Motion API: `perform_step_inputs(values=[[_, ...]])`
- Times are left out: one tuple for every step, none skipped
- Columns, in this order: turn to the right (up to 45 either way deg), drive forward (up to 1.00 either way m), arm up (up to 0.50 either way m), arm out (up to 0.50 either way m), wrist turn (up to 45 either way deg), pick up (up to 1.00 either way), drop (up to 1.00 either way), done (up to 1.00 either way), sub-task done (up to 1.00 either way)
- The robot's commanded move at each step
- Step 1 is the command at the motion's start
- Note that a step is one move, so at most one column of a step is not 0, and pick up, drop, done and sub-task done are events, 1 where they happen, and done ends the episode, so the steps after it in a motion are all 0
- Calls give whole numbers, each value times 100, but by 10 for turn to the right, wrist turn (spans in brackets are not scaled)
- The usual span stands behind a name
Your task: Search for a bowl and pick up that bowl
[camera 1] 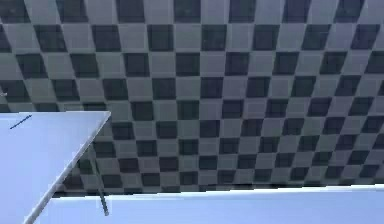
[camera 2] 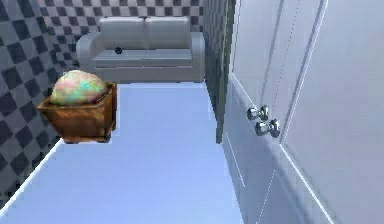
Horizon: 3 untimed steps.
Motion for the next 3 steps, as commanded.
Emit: perform_step_inputs(values=[[450, 0, 0, 0, 0, 0, 0, 0, 0], [390, 0, 0, 0, 0, 0, 0, 0, 0], [0, 100, 0, 0, 0, 0, 0, 0, 0]])
